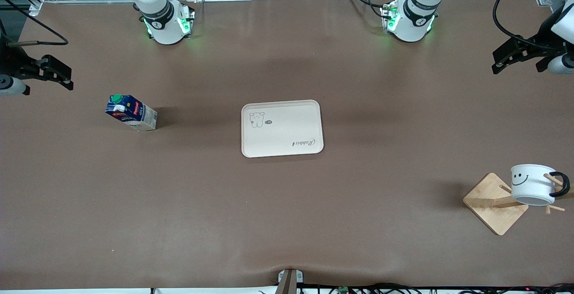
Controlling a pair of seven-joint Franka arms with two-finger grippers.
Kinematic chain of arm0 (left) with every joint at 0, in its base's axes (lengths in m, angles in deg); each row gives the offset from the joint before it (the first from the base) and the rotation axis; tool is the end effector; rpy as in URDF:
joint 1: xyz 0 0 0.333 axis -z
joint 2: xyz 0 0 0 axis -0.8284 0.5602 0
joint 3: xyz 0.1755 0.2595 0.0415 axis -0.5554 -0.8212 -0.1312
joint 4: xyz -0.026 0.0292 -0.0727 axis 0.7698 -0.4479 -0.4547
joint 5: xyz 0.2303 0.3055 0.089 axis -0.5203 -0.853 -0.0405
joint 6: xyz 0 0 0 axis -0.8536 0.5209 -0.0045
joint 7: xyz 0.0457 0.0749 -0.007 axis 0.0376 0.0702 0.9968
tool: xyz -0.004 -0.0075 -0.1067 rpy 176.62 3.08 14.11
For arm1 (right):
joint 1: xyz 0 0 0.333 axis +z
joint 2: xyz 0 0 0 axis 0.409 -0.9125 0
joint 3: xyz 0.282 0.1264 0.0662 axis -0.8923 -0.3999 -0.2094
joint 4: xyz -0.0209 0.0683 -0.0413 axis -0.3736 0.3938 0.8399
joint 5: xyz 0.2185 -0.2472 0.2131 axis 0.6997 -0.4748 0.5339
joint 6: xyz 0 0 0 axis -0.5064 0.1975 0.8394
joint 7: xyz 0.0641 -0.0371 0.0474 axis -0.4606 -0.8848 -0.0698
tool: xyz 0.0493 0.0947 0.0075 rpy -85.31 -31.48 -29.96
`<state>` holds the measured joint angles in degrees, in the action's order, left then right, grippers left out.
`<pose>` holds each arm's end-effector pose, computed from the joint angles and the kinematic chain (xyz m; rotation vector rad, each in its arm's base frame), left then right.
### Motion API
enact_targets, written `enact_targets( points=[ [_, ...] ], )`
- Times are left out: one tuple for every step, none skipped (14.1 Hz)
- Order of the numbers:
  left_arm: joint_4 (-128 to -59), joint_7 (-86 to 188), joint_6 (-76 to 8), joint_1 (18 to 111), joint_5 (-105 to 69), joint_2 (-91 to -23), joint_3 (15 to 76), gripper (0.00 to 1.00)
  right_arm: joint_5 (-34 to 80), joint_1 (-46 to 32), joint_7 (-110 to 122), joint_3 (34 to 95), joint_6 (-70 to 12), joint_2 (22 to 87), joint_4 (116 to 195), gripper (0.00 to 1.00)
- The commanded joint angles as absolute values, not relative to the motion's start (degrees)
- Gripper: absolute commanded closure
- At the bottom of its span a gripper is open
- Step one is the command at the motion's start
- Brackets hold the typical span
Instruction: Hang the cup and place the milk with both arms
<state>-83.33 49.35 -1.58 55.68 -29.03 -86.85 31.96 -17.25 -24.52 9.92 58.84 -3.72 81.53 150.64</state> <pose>0.5196 -0.0385 0.6641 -3.1057 -0.0193 -0.0011 0.5347 -0.0068 0.6285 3.0687 0.2352 -0.0043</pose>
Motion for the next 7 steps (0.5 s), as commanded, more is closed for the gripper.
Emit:
enact_targets(
  points=[
    [-82.73, 50.02, -0.73, 55.67, -29.09, -86.77, 32.05, 0.0, -16.07, -26.08, 10.81, 58.58, -5.14, 83.89, 153.39, 0.0],
    [-82.73, 49.93, -0.73, 55.58, -29.09, -86.85, 32.05, 0.0, -16.07, -25.82, 10.81, 58.58, -5.05, 83.89, 153.3, 0.0],
    [-82.64, 49.93, -0.73, 55.58, -29.09, -86.85, 32.05, 0.0, -16.07, -25.64, 10.81, 58.58, -4.96, 83.89, 153.22, 0.0],
    [-82.64, 49.85, -0.73, 55.58, -29.18, -86.85, 32.05, 0.0, -16.07, -25.64, 10.81, 58.58, -4.96, 83.89, 153.22, 0.0],
    [-82.64, 49.76, -0.73, 55.58, -29.18, -86.85, 31.96, 0.0, -16.07, -25.72, 10.81, 58.58, -5.4, 83.8, 153.22, 0.0],
    [-82.64, 49.76, -0.73, 55.49, -29.26, -86.85, 31.79, 0.0, -16.07, -25.99, 11.16, 58.58, -5.66, 83.62, 152.95, 0.0],
    [-82.47, 49.58, -0.56, 55.49, -29.52, -87.12, 31.61, 0.0, -15.98, -26.08, 12.47, 58.58, -5.67, 83.54, 152.95, 0.0]
  ],
)
